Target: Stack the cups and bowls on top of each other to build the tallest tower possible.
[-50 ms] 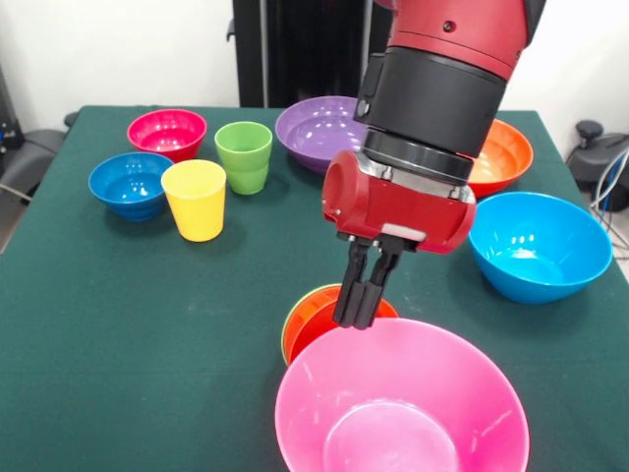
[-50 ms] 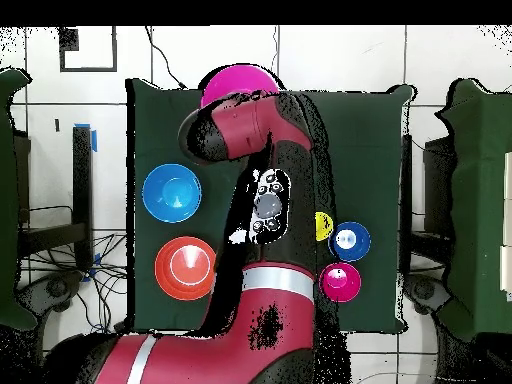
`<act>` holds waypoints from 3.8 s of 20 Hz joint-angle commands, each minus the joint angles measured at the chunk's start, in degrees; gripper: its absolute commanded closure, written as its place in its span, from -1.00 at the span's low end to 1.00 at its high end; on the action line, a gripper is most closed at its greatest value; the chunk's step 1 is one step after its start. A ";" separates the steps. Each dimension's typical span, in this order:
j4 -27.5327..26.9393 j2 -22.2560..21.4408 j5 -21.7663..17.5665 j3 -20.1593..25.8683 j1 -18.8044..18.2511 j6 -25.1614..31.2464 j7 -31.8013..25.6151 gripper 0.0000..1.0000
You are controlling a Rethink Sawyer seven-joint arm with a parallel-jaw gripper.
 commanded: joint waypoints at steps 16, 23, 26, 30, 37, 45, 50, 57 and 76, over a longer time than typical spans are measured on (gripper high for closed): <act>6.21 6.52 3.90 5.22 0.85 5.59 2.97 1.00; 7.33 6.98 3.48 4.89 0.96 5.33 2.16 1.00; 8.06 6.30 3.52 5.63 0.49 5.79 0.64 1.00; 7.93 6.29 3.78 4.95 0.86 6.58 1.48 1.00; 9.78 5.46 3.48 5.46 0.03 7.71 -0.60 1.00; 9.66 5.74 3.47 4.17 0.61 7.71 1.27 1.00; 11.41 5.34 2.58 3.37 0.35 7.06 0.89 1.00; 12.65 5.51 1.79 2.61 -0.24 5.95 0.64 1.00; 15.71 4.54 0.62 1.73 -0.96 6.04 -1.39 1.00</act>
